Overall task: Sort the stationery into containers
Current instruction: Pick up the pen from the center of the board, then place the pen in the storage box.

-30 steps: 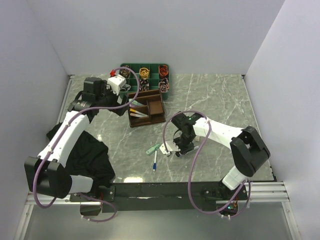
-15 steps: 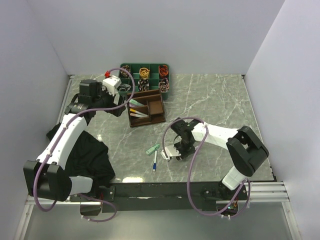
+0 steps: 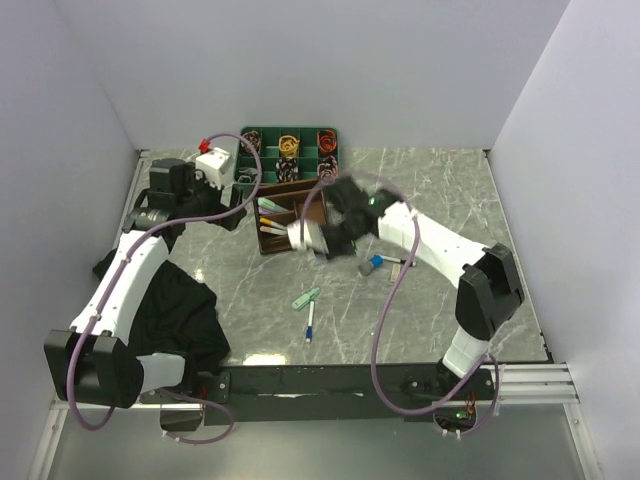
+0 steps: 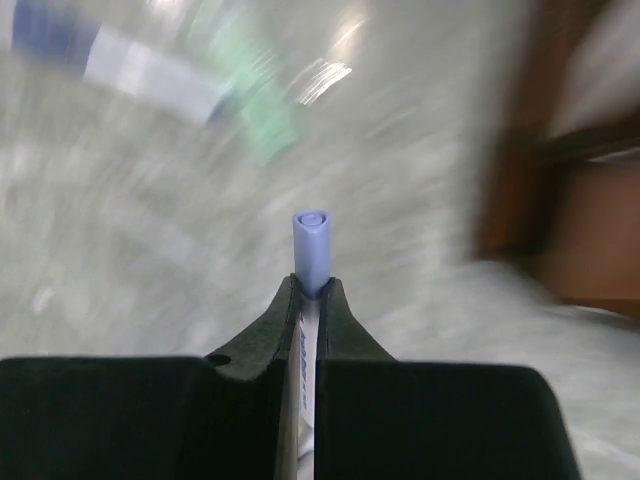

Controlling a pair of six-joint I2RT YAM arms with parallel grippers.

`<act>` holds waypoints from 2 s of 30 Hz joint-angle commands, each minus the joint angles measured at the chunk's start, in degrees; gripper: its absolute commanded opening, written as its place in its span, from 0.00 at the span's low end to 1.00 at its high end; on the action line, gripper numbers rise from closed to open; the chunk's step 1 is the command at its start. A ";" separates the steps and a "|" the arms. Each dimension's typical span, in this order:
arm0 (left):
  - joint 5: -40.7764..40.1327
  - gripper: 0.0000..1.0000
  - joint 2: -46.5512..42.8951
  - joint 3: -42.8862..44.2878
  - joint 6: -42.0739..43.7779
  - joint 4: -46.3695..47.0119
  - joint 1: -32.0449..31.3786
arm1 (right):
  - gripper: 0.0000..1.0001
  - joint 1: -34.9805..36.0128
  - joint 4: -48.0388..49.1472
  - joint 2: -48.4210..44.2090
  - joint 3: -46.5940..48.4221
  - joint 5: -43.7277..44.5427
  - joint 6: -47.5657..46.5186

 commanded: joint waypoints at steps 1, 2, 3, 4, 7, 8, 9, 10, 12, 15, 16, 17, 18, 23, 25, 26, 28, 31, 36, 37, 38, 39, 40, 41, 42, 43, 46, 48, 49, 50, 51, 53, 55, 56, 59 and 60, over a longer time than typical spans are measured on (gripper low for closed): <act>1.92 0.99 -2.27 -0.50 -2.83 3.41 2.58 | 0.00 -3.11 -0.14 3.04 16.61 -17.28 12.72; 2.01 0.99 -2.36 -0.68 -3.35 3.50 3.11 | 0.00 -3.47 1.79 4.27 19.16 -21.56 17.53; 1.92 0.99 -2.53 -1.03 -4.40 3.94 3.64 | 0.00 -3.82 4.33 4.54 19.53 -23.17 19.75; 1.75 1.00 -2.88 -1.29 -4.76 4.12 4.60 | 0.00 -3.91 11.06 4.72 19.27 -24.32 21.87; 2.18 1.00 -3.50 -1.82 -5.73 4.03 6.18 | 0.00 -3.82 28.43 4.11 14.54 -26.53 29.86; 2.27 1.00 -3.67 -1.91 -5.91 3.94 6.54 | 0.00 -3.82 32.27 4.37 12.35 -26.70 33.71; 2.27 1.00 -3.76 -2.00 -5.91 3.77 6.80 | 0.00 -3.82 35.18 4.98 12.24 -26.96 35.32; 2.27 0.99 -4.02 -2.00 -5.91 3.24 7.15 | 0.00 -3.73 38.17 5.85 12.76 -27.32 36.73; 2.19 1.00 -4.29 -2.17 -5.82 3.06 7.24 | 0.00 -3.73 38.63 9.63 16.62 -28.10 40.16; 2.45 0.99 -4.73 -2.52 -6.08 2.98 8.46 | 0.00 -3.56 40.82 12.98 19.18 -28.46 42.71; 2.62 0.99 -4.90 -2.70 -6.17 3.15 8.91 | 0.00 -3.47 43.36 13.33 19.01 -28.37 43.06; 2.71 0.99 -4.91 -2.79 -6.26 3.15 9.09 | 0.00 -3.38 44.16 13.94 18.83 -28.46 42.98; 2.80 1.00 -4.82 -3.14 -6.43 3.06 9.09 | 0.00 -2.95 44.35 14.47 19.09 -28.20 42.63; 3.15 0.99 -4.82 -3.75 -6.70 3.15 9.44 | 0.00 -2.59 46.10 17.46 20.33 -27.76 42.46; 3.24 1.00 -4.56 -3.93 -6.70 3.41 9.62 | 0.00 -2.50 48.20 18.08 19.80 -27.58 42.63; 3.33 0.99 -4.55 -4.02 -6.87 3.50 9.62 | 0.00 -2.50 48.82 18.34 19.36 -27.23 42.54; 3.42 0.99 -4.29 -4.28 -6.87 3.68 9.62 | 0.00 -2.24 49.53 19.13 19.27 -27.14 42.10; 3.42 0.99 -4.03 -4.55 -6.96 3.85 9.71 | 0.00 -1.89 50.33 19.66 17.96 -26.44 40.70; 3.50 0.99 -3.41 -4.20 -6.96 3.68 9.79 | 0.00 -1.89 51.47 21.24 17.95 -24.86 37.62; 3.42 1.00 -3.06 -4.11 -6.96 3.68 9.79 | 0.00 -1.80 51.29 21.77 18.13 -24.25 36.40; 3.42 0.99 -2.97 -4.02 -6.96 3.68 9.79 | 0.00 -1.63 51.20 22.03 18.04 -23.55 35.87; 3.42 1.00 -2.97 -4.02 -6.96 3.85 9.88 | 0.01 -1.62 51.03 22.12 18.04 -23.10 35.08; 3.42 0.99 -2.71 -4.02 -7.05 3.77 9.79 | 0.01 -1.54 50.94 22.64 18.04 -21.97 34.55; 3.42 1.00 -2.71 -3.93 -6.96 3.85 9.79 | 0.01 -1.62 50.77 22.82 18.30 -21.26 33.67; 3.50 0.99 -2.71 -4.02 -6.96 3.94 9.97 | 0.01 -1.62 49.37 23.26 18.65 -20.99 33.49; 3.50 0.99 -2.45 -4.02 -6.96 4.03 9.97 | 0.01 -1.54 48.40 23.87 18.92 -20.56 33.14; 3.77 0.99 -2.27 -4.11 -7.31 4.38 10.14 | 0.02 -1.54 48.56 23.97 17.79 -19.59 33.05; 3.86 0.99 -2.18 -4.19 -7.31 4.38 10.23 | 0.02 -1.54 49.09 23.79 16.64 -19.32 32.79; 4.03 0.99 -2.18 -4.11 -7.31 4.38 10.23 | 0.02 -1.54 49.27 23.79 16.37 -18.89 33.05; 4.03 0.99 -2.01 -4.11 -7.31 4.38 10.23 | 0.02 -1.54 49.53 23.79 16.20 -18.36 33.40; 4.03 1.00 -1.92 -4.02 -7.31 4.38 10.32 | 0.02 -1.45 49.71 24.14 16.20 -17.66 33.57; 4.21 1.00 -1.74 -4.02 -7.49 4.64 10.32 | 0.02 -1.54 49.36 24.49 16.55 -16.86 34.28; 4.29 0.99 -1.65 -4.02 -7.49 4.65 10.32 | 0.02 -1.62 49.36 24.58 16.02 -16.33 33.67; 4.38 0.99 -1.65 -3.93 -7.49 4.73 10.32 | 0.02 -1.62 49.27 24.32 15.76 -16.07 33.58; 4.65 1.00 -1.39 -4.02 -7.58 4.82 10.32 | 0.02 -1.54 49.71 23.88 14.70 -15.28 32.26; 4.65 0.99 -1.22 -4.02 -7.58 4.91 10.32 | 0.02 -1.45 48.75 24.05 15.05 -14.23 31.74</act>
